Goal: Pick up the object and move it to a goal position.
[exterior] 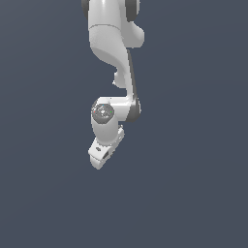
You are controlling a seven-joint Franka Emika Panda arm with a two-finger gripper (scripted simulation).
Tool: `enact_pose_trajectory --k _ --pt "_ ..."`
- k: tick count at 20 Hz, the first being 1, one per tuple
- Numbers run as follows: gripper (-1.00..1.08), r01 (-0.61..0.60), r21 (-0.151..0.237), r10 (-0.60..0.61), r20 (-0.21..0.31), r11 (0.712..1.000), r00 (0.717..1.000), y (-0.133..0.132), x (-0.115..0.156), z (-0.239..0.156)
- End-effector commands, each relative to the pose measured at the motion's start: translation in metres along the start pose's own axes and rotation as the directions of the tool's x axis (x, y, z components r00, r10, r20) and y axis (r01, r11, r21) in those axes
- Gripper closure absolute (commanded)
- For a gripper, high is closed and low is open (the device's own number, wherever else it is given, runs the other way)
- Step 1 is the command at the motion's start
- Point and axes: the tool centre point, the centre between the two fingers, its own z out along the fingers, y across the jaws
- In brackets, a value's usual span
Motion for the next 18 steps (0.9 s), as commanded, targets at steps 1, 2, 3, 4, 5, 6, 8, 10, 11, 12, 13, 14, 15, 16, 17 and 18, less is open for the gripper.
enact_pose_trajectory --k 1,2,3,4,5,6,8,10,11,12,13,14,15,16,17,18 --pt "1.08 0.0 -0.001 0.0 0.0 1.0 1.0 -0.001 -0.002 -0.017" --pt "1.08 0.0 -0.001 0.0 0.0 1.0 1.0 -0.002 -0.004 -0.025" --pt "1.08 0.0 -0.001 0.0 0.0 1.0 1.0 -0.003 -0.005 -0.034" --pt "1.08 0.001 -0.001 -0.001 0.0 1.0 1.0 -0.004 -0.006 -0.044" --pt "1.08 0.001 -0.001 -0.001 0.0 1.0 1.0 -0.005 -0.008 -0.054" --pt "1.08 0.001 -0.001 -0.001 0.0 1.0 1.0 -0.005 -0.009 -0.064" --pt "1.08 0.001 -0.001 -0.001 0.0 1.0 1.0 -0.007 -0.012 -0.087" --pt "1.08 0.001 -0.001 -0.001 0.0 1.0 1.0 -0.01 -0.016 -0.111" --pt "1.08 0.001 -0.001 -0.001 0.0 1.0 1.0 -0.011 -0.017 -0.124" --pt "1.08 0.001 -0.001 -0.001 0.0 1.0 1.0 -0.012 -0.019 -0.136" --pt "1.08 0.001 -0.001 -0.001 0.0 1.0 1.0 -0.013 -0.021 -0.148" --pt "1.08 0.002 -0.001 -0.002 0.0 1.0 1.0 -0.014 -0.022 -0.161" --pt "1.08 0.002 -0.001 -0.002 0.0 1.0 1.0 -0.015 -0.024 -0.173" --pt "1.08 0.002 -0.001 -0.002 0.0 1.0 1.0 -0.015 -0.026 -0.185" --pt "1.08 0.002 -0.001 -0.002 -0.001 1.0 1.0 -0.016 -0.027 -0.198" --pt "1.08 0.002 -0.001 -0.002 -0.001 1.0 1.0 -0.017 -0.029 -0.21"
